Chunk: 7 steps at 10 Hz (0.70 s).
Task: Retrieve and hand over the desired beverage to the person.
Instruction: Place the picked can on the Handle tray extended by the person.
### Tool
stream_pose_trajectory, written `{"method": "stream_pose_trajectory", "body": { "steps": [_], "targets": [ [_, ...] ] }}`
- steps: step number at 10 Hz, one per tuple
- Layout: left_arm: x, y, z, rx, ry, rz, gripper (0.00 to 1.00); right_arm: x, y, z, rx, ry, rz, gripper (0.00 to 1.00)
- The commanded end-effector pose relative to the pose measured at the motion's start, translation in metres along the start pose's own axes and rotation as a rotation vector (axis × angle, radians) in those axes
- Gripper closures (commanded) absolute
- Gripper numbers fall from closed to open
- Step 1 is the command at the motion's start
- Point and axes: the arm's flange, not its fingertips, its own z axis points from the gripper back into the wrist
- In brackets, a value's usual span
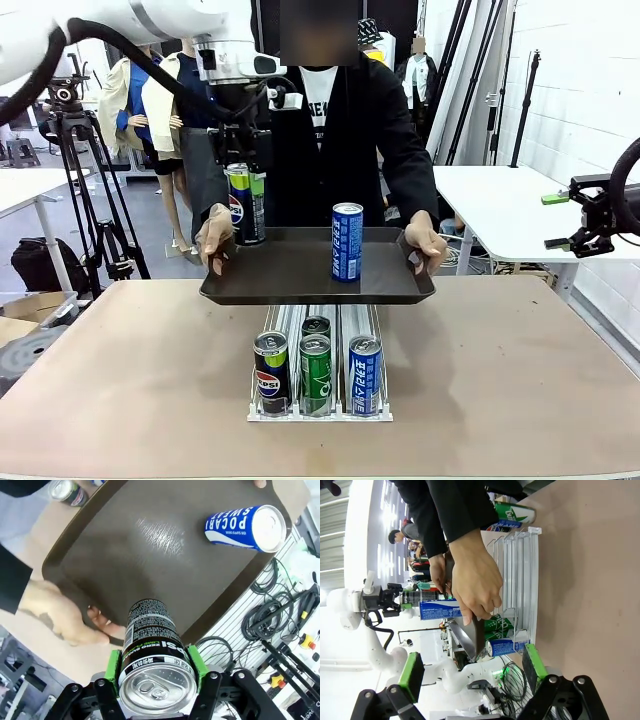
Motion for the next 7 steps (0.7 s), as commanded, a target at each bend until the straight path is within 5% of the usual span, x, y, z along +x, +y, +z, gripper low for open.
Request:
{"method": "stream_pose_trajectory", "body": {
  "steps": [1, 7],
  "targets": [
    [0.019, 0.001, 0.014, 0.009, -0.003, -0.072, 1.0, 0.0, 0.0, -0.001, -0.01, -0.002, 0.008, 0.0],
    [0.029, 0.002, -0.024, 0.011, -0.022, -0.114, 1.0, 0.0, 0.0, -0.001, -0.01, -0.002, 0.008, 0.0]
  ]
}}
